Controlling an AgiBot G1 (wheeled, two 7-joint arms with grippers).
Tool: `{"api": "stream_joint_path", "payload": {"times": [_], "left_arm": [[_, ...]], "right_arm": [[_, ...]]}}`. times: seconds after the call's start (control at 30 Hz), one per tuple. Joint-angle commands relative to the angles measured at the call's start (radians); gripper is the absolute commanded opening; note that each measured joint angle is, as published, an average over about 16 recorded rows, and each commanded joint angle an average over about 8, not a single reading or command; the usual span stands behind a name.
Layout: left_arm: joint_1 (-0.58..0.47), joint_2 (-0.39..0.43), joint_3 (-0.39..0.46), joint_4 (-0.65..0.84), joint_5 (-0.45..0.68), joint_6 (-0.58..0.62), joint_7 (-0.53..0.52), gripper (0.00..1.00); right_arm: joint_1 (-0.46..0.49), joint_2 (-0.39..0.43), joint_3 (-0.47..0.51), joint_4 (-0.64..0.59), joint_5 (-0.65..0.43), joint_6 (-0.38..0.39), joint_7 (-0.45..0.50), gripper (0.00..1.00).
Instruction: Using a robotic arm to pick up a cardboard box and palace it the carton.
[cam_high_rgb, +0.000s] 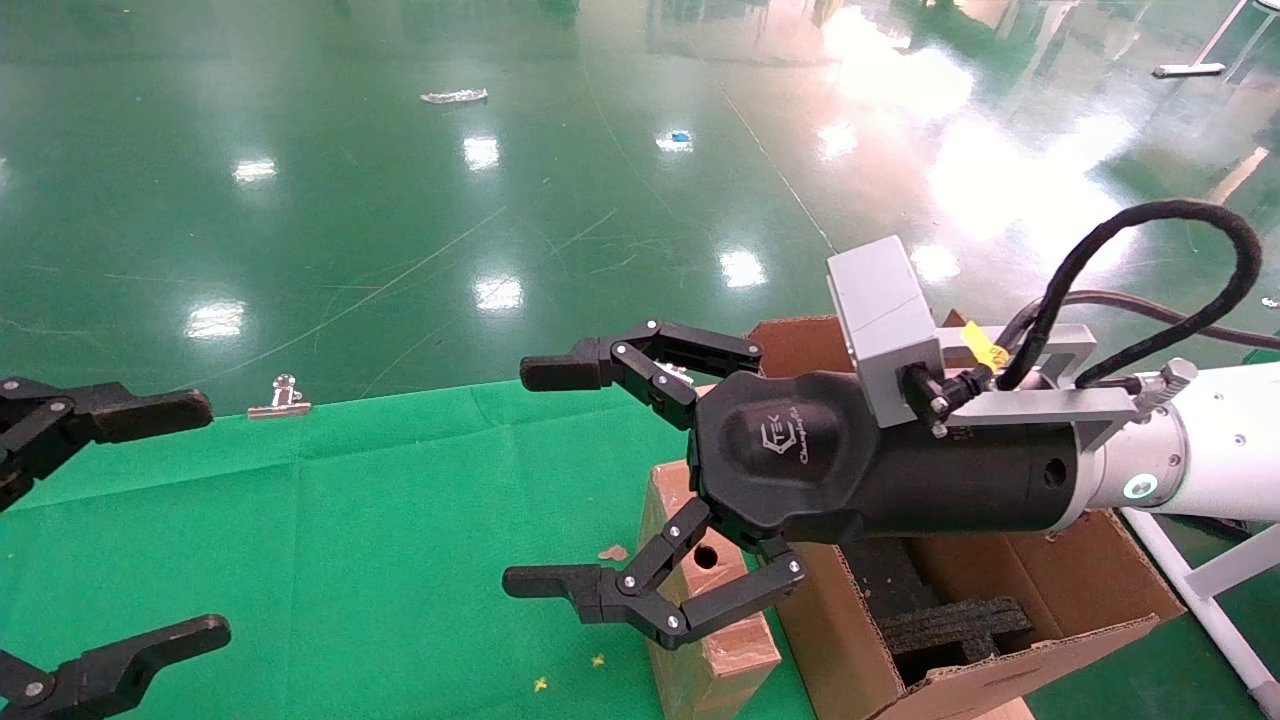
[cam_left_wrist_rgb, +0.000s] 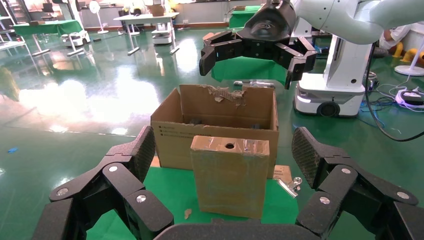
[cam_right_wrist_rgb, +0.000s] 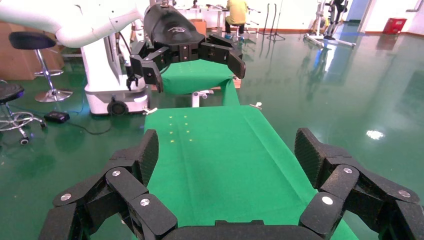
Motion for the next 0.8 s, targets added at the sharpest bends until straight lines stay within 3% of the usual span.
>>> {"api": "stream_joint_path", "payload": {"times": [0.03, 0.53, 0.67, 0.8], "left_arm": [[0.0, 0.0, 0.0, 0.0, 0.0, 0.0, 0.0, 1.0], [0.0, 0.0, 0.0, 0.001, 0.0, 0.0, 0.0, 1.0], [0.0, 0.0, 0.001, 0.001, 0.0, 0.0, 0.0, 1.0], [0.0, 0.0, 0.001, 0.001, 0.0, 0.0, 0.001, 1.0]], "right_arm": [[0.0, 0.0, 0.0, 0.0, 0.0, 0.0, 0.0, 1.0], [0.006, 0.0, -0.006, 0.01, -0.013, 0.001, 0.004, 1.0], [0.039, -0.005, -0.039, 0.038, -0.072, -0.004, 0.029, 1.0], [0.125, -0.031, -0.122, 0.06, -0.203, -0.033, 0.088, 1.0]]}}
